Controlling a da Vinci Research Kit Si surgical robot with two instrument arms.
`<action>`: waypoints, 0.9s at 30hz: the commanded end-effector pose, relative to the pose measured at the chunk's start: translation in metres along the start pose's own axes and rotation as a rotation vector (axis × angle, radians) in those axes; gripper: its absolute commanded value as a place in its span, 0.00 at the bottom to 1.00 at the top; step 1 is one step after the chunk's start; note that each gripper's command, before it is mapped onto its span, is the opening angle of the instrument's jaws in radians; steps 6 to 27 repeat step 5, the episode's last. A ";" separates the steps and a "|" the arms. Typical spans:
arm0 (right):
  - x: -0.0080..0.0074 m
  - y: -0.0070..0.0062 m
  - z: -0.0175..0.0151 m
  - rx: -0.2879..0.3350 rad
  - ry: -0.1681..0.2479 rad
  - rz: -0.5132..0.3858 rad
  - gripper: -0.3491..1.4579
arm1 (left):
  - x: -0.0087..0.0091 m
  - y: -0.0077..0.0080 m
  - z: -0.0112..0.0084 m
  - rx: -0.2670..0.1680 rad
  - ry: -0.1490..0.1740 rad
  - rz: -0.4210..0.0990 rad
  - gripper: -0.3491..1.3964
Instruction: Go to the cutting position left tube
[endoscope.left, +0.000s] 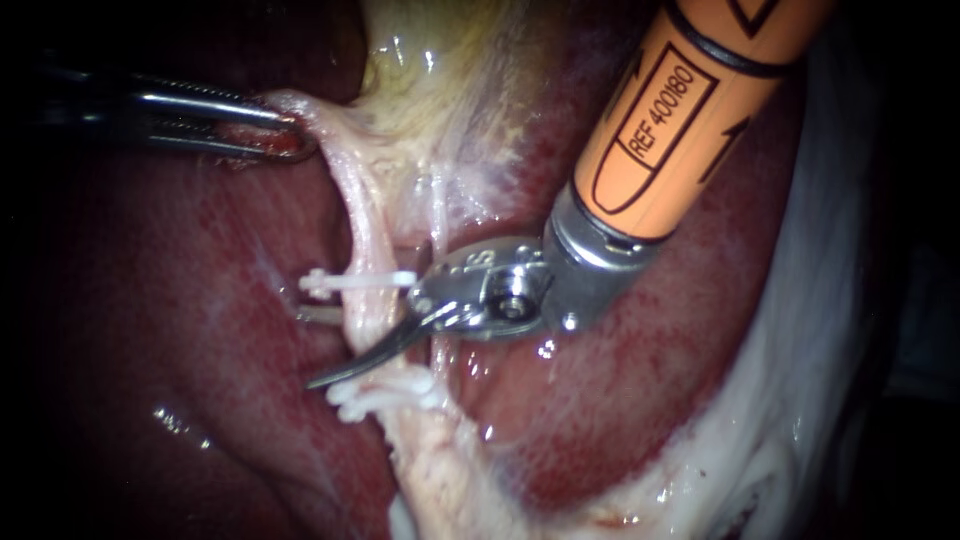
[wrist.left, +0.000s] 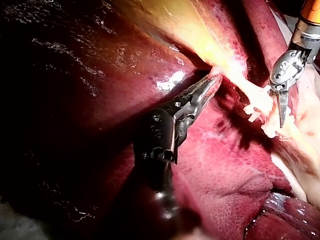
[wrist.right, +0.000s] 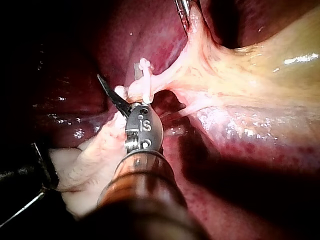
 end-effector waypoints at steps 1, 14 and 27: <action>0.0000 0.0000 0.0000 0.000 -0.001 -0.001 0.87 | 0.0000 0.0000 0.0000 0.000 0.000 0.000 0.00; -0.0001 0.0000 0.0001 -0.002 0.000 0.005 0.87 | 0.0000 0.0000 0.0001 0.000 0.000 0.000 0.00; -0.0001 0.0000 0.0001 -0.002 0.000 0.005 0.87 | 0.0000 0.0000 0.0001 0.000 0.000 0.000 0.00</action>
